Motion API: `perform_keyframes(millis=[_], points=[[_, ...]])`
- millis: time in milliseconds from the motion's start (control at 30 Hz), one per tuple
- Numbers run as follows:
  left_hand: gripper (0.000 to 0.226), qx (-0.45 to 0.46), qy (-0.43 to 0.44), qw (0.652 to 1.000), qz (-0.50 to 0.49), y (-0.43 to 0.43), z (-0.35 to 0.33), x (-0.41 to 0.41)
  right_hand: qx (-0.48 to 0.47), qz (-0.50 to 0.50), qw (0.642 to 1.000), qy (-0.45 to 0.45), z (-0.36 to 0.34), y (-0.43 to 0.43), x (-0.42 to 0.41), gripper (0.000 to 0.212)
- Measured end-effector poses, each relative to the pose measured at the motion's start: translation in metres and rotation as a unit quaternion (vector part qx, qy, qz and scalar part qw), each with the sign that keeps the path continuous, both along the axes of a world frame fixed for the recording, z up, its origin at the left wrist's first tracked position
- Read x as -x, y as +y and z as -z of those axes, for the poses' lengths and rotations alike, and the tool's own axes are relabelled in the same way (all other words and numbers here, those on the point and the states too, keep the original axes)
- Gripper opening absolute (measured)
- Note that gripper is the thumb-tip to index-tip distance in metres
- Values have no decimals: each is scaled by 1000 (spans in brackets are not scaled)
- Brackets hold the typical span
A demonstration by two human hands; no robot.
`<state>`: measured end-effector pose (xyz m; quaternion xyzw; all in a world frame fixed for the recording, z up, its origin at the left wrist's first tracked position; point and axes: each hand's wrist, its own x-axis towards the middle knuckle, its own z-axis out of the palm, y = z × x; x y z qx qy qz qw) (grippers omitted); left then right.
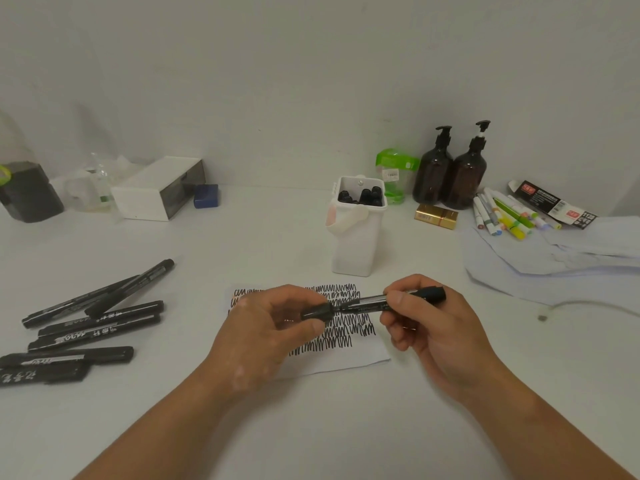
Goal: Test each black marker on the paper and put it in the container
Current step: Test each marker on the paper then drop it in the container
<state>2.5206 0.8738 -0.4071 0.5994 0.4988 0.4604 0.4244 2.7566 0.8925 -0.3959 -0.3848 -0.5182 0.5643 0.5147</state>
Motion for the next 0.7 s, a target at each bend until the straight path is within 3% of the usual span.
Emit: perform_keyframes(millis=[233, 400, 533, 700], points=[[20, -12, -72, 996, 58, -2, 1, -1, -27, -34, 997, -69, -3, -5, 4, 30], [24, 14, -168, 979, 117, -6, -1, -9, -74, -33, 989, -127, -6, -10, 7, 15], [32, -2, -121, 988, 95, -8, 1, -16, -104, -36, 984, -143, -5, -16, 14, 17], [33, -20, -158, 985, 64, -10, -2, -22, -91, -17, 991, -97, -7, -18, 22, 5]])
